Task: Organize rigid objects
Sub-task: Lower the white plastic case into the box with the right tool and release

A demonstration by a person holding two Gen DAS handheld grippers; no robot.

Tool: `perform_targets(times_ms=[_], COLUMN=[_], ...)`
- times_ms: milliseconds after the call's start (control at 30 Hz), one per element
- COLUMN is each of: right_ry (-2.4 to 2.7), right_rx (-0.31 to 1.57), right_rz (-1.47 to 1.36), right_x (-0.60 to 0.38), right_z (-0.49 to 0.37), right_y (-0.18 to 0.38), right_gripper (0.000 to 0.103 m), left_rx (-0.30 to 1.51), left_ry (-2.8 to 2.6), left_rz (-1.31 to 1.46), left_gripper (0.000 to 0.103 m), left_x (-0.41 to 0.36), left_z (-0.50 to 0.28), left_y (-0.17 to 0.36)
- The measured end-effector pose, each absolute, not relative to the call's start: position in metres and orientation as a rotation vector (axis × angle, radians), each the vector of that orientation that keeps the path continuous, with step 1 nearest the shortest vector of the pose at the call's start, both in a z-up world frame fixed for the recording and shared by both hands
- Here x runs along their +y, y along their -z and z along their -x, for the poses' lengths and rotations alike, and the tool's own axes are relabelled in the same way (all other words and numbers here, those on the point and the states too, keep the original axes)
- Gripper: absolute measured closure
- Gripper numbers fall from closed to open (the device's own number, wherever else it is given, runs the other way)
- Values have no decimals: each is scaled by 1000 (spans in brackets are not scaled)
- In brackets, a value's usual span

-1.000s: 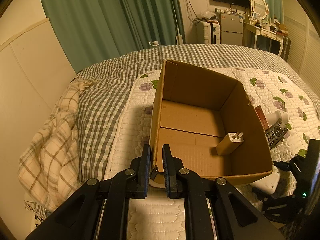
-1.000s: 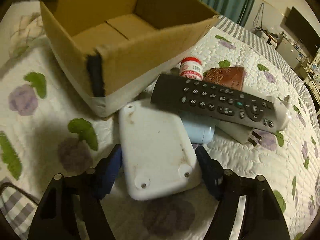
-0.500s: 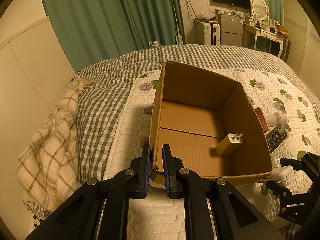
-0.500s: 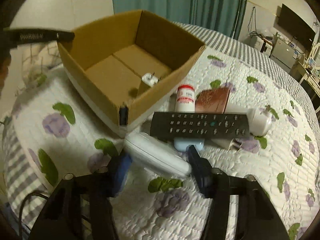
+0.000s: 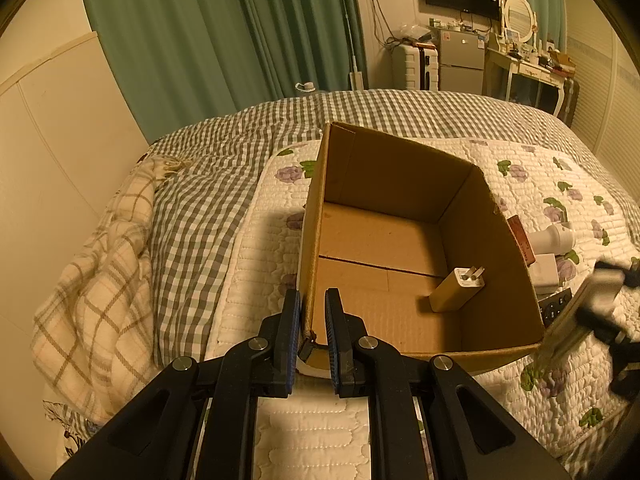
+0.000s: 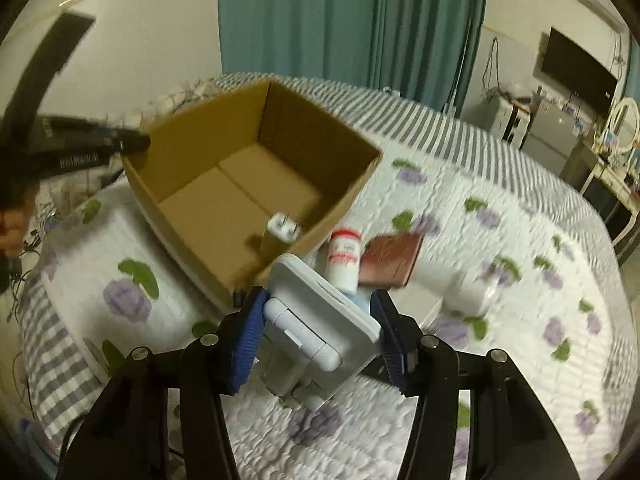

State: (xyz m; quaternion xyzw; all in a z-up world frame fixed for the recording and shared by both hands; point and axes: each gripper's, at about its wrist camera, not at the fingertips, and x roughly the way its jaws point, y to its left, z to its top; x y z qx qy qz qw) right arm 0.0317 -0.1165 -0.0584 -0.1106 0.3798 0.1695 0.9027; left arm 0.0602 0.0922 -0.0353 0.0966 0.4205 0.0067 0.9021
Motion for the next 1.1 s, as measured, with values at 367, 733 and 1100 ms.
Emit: perform_targets(times_ms=[367, 733, 1100], right_ry=[-403, -565, -454], right_rx=[587, 761, 806], right_rz=[299, 279, 314], right_x=[-80, -16, -18], right_z=[-68, -113, -143], right_y=[-35, 32, 70], right_gripper=[50, 50, 35], left_rx=[871, 865, 871], left_ry=[-10, -6, -6], left_rz=[-194, -200, -211], left_gripper=[91, 91, 91], left_x=[93, 95, 95], left_z=[-61, -58, -60], left_y=[35, 35, 37])
